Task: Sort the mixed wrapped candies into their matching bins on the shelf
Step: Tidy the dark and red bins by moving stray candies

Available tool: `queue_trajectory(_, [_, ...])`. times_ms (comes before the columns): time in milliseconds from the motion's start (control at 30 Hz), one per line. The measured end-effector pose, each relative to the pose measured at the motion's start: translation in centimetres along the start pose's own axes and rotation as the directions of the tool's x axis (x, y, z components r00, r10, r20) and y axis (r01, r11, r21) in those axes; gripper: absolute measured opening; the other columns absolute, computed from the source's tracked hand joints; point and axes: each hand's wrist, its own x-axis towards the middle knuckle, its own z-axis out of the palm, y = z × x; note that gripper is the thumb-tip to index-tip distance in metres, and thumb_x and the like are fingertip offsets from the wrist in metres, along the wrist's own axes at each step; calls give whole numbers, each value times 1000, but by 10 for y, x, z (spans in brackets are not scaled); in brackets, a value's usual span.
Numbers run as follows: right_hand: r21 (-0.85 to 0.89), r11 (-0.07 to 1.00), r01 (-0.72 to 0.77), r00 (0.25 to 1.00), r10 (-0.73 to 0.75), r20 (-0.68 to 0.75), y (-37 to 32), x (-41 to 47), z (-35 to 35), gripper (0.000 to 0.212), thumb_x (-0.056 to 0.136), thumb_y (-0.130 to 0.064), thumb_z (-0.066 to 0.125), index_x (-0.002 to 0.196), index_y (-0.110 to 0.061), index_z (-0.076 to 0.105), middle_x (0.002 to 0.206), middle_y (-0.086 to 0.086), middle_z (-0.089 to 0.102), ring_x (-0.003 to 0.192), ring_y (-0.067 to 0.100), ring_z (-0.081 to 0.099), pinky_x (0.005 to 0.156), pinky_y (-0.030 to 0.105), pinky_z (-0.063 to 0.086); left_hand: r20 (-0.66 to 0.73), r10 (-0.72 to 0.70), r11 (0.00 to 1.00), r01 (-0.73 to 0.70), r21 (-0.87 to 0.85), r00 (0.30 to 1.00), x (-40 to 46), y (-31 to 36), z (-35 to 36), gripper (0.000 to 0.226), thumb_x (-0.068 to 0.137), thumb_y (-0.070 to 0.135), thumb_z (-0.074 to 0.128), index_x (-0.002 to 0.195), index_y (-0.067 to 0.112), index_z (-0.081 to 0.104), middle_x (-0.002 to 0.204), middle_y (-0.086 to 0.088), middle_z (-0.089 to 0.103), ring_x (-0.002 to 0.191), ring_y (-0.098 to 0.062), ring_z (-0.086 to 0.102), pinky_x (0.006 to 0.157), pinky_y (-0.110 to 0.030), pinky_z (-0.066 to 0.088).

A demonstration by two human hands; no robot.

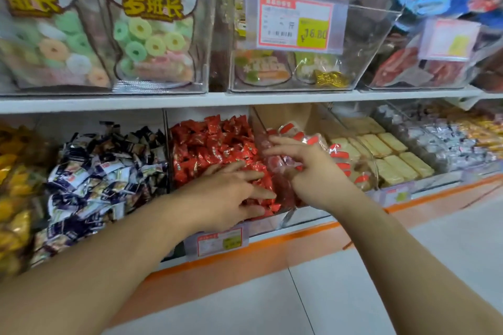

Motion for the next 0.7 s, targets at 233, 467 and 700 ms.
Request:
queue_trajectory(233, [9, 999, 42, 998, -42, 36, 8, 0, -3, 45, 98, 0, 56, 119, -34, 75, 155, -21, 45, 148, 3, 33, 125, 29, 25, -223, -31, 998, 43, 49, 974, 5, -10, -1, 29, 97, 50, 64, 125, 48, 69, 154, 21, 46, 148, -6, 32, 119, -37, 35])
queue_trajectory(467, [3, 999, 39, 997, -39, 66, 10, -1, -7, 34, 103, -11, 59, 122, -36, 74, 156, -25, 42, 147, 2, 32, 110, 13, 21, -333, -171, 970, 217, 106, 927, 13, -16, -7, 24, 95, 45, 68, 118, 50, 72, 149, 16, 54, 142, -14, 45, 115, -43, 39])
queue_trajectory(700, [7, 1000, 30, 997, -31, 77, 7, -2, -10, 34, 102, -13, 58, 121, -37, 73, 156, -23, 42, 147, 6, 35, 116, 20, 26, -249, -197, 980, 180, -89, 948, 11, -15, -22, 31, 93, 53, 68, 124, 57, 66, 162, 23, 32, 151, -13, 27, 124, -50, 23])
